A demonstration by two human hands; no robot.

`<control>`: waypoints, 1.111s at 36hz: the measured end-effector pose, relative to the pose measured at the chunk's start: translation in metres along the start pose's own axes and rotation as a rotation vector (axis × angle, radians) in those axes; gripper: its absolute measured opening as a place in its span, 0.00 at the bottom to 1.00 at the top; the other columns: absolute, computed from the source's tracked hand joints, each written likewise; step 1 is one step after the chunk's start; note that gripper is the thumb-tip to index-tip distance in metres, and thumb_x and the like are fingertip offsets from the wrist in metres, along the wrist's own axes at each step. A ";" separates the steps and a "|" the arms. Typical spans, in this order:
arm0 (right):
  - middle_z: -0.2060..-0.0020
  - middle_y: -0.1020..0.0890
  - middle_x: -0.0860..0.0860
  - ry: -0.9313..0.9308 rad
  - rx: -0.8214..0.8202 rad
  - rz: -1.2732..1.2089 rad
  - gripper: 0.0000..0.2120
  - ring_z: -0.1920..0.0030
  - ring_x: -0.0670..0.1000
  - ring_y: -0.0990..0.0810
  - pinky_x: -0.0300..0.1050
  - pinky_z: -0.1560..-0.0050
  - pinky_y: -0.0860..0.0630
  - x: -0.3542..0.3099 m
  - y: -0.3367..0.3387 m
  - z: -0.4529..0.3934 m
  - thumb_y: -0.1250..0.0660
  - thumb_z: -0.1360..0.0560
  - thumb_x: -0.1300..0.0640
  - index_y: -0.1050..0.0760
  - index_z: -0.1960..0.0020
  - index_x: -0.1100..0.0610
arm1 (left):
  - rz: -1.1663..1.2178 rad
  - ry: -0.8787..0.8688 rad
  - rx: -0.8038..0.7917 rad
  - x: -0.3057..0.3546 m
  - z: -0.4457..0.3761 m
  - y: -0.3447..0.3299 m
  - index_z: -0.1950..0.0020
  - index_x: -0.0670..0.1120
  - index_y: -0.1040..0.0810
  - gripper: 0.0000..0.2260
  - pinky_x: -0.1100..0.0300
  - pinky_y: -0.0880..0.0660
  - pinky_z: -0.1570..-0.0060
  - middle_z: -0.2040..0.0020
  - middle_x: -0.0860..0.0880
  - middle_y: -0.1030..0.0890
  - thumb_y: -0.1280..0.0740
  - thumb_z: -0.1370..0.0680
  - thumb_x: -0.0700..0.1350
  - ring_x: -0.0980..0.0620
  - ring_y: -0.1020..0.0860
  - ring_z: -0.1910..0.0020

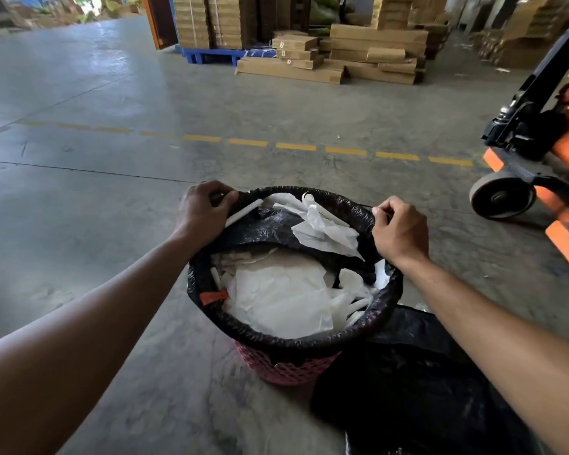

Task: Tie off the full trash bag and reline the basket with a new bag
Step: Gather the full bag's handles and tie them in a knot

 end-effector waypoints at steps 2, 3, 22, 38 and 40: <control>0.56 0.16 0.58 0.081 0.015 -0.024 0.07 0.54 0.63 0.19 0.49 0.56 0.29 -0.004 0.001 0.000 0.34 0.22 0.56 0.23 0.57 0.58 | 0.037 -0.112 -0.015 0.004 0.002 0.001 0.51 0.51 0.14 0.06 0.58 0.27 0.56 0.54 0.51 0.15 0.28 0.24 0.51 0.49 0.18 0.54; 0.57 0.17 0.57 0.102 0.013 -0.045 0.07 0.54 0.62 0.20 0.48 0.56 0.30 -0.005 0.000 -0.001 0.34 0.22 0.56 0.24 0.57 0.58 | 0.064 -0.146 -0.021 0.004 0.002 0.001 0.53 0.52 0.14 0.06 0.55 0.24 0.54 0.55 0.51 0.15 0.28 0.24 0.51 0.48 0.17 0.54; 0.60 0.15 0.53 -0.128 -0.385 -0.488 0.18 0.63 0.49 0.18 0.46 0.59 0.25 0.030 0.025 -0.003 0.22 0.30 0.46 0.21 0.48 0.55 | 0.347 0.061 -0.497 -0.029 0.018 0.026 0.55 0.45 0.22 0.21 0.66 0.28 0.69 0.69 0.54 0.21 0.24 0.30 0.62 0.59 0.25 0.70; 0.51 0.13 0.57 -0.331 -1.151 -0.460 0.34 0.50 0.52 0.24 0.41 0.54 0.29 0.058 0.050 0.075 0.16 0.46 0.39 0.13 0.51 0.62 | 0.466 0.570 -1.008 -0.078 0.087 0.045 0.45 0.38 0.17 0.19 0.50 0.20 0.47 0.51 0.41 0.16 0.22 0.29 0.49 0.46 0.15 0.53; 0.52 0.13 0.52 -0.282 -1.110 -0.452 0.32 0.48 0.54 0.26 0.44 0.51 0.31 0.052 0.056 0.066 0.16 0.47 0.37 0.12 0.53 0.60 | 0.382 0.521 -1.055 -0.074 0.087 0.053 0.48 0.40 0.17 0.26 0.53 0.22 0.48 0.49 0.41 0.14 0.16 0.38 0.54 0.49 0.15 0.51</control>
Point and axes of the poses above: each hand's wrist, its own z-axis away from the middle knuckle, its own y-axis out of the back of the hand, x = y × z, the point moved 7 cm from there along -z, towards the middle knuckle
